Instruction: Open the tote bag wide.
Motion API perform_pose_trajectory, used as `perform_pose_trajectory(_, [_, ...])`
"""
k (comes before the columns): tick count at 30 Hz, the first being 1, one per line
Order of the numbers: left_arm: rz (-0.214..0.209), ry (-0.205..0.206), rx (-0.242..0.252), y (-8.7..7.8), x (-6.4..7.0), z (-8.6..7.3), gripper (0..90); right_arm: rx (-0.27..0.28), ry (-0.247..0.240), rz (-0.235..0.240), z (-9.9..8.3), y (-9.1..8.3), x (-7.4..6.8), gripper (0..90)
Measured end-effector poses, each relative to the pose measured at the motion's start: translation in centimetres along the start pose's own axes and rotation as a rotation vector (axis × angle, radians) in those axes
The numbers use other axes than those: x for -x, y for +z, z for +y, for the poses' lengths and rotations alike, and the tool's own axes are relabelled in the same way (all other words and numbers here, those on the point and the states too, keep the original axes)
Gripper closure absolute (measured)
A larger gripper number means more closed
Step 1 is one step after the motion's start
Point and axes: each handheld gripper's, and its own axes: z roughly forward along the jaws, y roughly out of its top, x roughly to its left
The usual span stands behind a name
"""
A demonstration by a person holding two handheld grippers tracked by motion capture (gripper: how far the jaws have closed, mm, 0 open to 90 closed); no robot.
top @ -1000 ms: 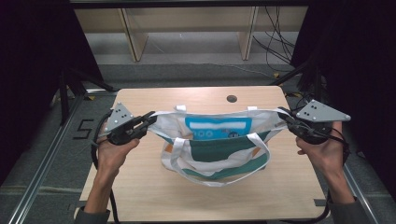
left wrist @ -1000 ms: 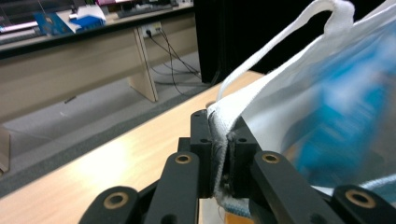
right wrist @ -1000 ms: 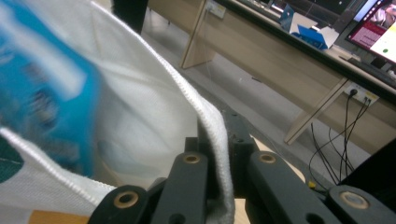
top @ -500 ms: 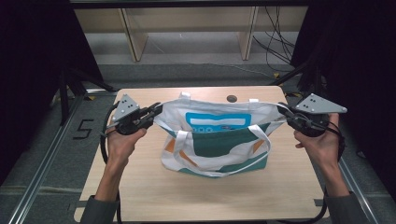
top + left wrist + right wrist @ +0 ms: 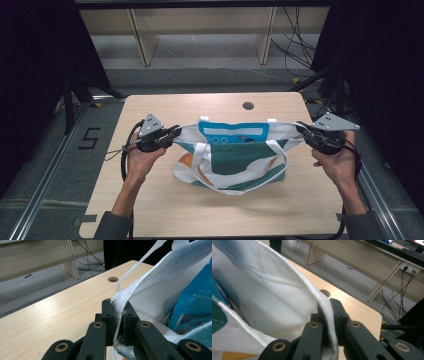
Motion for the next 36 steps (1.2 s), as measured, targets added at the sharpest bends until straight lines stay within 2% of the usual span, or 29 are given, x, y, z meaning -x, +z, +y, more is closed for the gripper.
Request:
perform_pose_trajectory(2, [0.001, 0.003, -0.020, 0.2, 0.0, -0.5, 82.9, 0.008, -0.014, -0.007, -0.2, 0.2, 0.1, 87.3])
perform_pose_trajectory(3, [-0.006, 0.004, -0.025, 0.4, 0.1, -0.8, 82.9, -0.007, -0.004, -0.005, -0.6, 0.4, -0.1, 87.2])
perform_pose_trajectory(5, [-0.034, -0.049, -0.023, 0.8, -0.1, -1.9, 83.1, -0.018, -0.010, -0.014, -0.8, 0.4, -0.2, 87.3])
perform_pose_trajectory(6, [-0.038, -0.057, -0.036, 0.9, -0.2, -2.4, 83.1, -0.011, -0.014, -0.016, -1.1, 0.5, -0.3, 87.0])
perform_pose_trajectory(7, [-0.046, -0.072, -0.052, 1.2, -0.3, -3.4, 83.1, -0.004, 0.005, -0.016, -1.6, 0.6, -0.7, 86.3])
perform_pose_trajectory(8, [-0.046, -0.072, -0.052, 1.2, -0.3, -3.4, 83.2, -0.004, 0.005, -0.016, -1.6, 0.6, -0.7, 86.3])
perform_pose_trajectory(9, [-0.047, -0.064, -0.067, 1.3, -0.3, -3.8, 83.2, 0.003, -0.018, -0.019, -1.8, 0.7, -0.8, 86.3])
perform_pose_trajectory(10, [-0.048, -0.060, -0.086, 1.5, -0.2, -4.4, 83.4, -0.032, -0.024, -0.014, -2.2, 1.0, -1.2, 86.3])
perform_pose_trajectory(13, [-0.044, -0.049, -0.101, 1.7, 0.0, -4.8, 83.5, -0.025, -0.019, -0.023, -2.4, 1.1, -1.4, 86.3])
perform_pose_trajectory(14, [-0.046, -0.047, -0.109, 1.8, 0.0, -5.1, 83.6, -0.040, -0.025, -0.015, -2.7, 1.2, -1.4, 86.3])
perform_pose_trajectory(15, [-0.052, -0.052, -0.120, 2.0, 0.2, -5.6, 83.7, -0.050, -0.022, -0.013, -2.9, 1.2, -1.5, 86.3])
perform_pose_trajectory(16, [-0.056, -0.076, -0.121, 2.2, 0.3, -6.1, 83.8, -0.052, -0.020, -0.016, -3.2, 1.4, -1.6, 86.3])
perform_pose_trajectory(17, [-0.056, -0.076, -0.121, 2.2, 0.3, -6.1, 83.9, -0.052, -0.020, -0.016, -3.2, 1.4, -1.6, 86.3])
perform_pose_trajectory(19, [-0.081, -0.100, -0.134, 2.6, 0.3, -7.1, 84.0, -0.065, -0.034, 0.000, -4.0, 1.7, -1.5, 86.4])
perform_pose_trajectory(21, [-0.074, -0.089, -0.155, 3.0, 0.5, -7.7, 84.0, -0.084, -0.018, 0.024, -4.7, 2.0, -1.6, 86.3])
perform_pose_trajectory(23, [-0.075, -0.084, -0.165, 3.4, 0.5, -8.1, 84.1, -0.091, -0.015, 0.022, -5.1, 2.2, -2.0, 86.4])
perform_pose_trajectory(24, [-0.062, -0.062, -0.183, 3.6, 0.6, -8.6, 84.1, -0.113, -0.024, 0.029, -5.3, 2.4, -2.1, 86.5])
perform_pose_trajectory(28, [-0.071, -0.048, -0.219, 3.9, 0.5, -9.2, 83.9, -0.118, -0.019, 0.042, -5.6, 2.7, -2.4, 86.5])
perform_pose_trajectory(29, [-0.070, -0.067, -0.218, 4.3, 0.6, -9.6, 83.9, -0.129, -0.036, 0.051, -5.8, 2.9, -2.3, 86.5])
perform_pose_trajectory(31, [-0.076, -0.059, -0.227, 4.4, 0.6, -9.8, 83.8, -0.142, -0.021, 0.063, -6.2, 3.1, -2.5, 86.5])
perform_pose_trajectory(32, [-0.074, -0.051, -0.241, 4.4, 0.7, -10.0, 83.8, -0.142, -0.021, 0.063, -6.2, 3.1, -2.5, 86.5])
perform_pose_trajectory(33, [-0.079, -0.064, -0.236, 4.6, 0.8, -10.2, 83.8, -0.153, -0.018, 0.076, -6.5, 3.3, -2.5, 86.6])
perform_pose_trajectory(34, [-0.077, -0.049, -0.246, 4.7, 0.8, -10.2, 83.8, -0.159, -0.023, 0.076, -6.8, 3.5, -2.5, 86.5])
perform_pose_trajectory(36, [-0.087, -0.045, -0.252, 4.8, 0.7, -10.3, 83.7, -0.186, -0.024, 0.092, -7.4, 3.9, -2.7, 86.6])
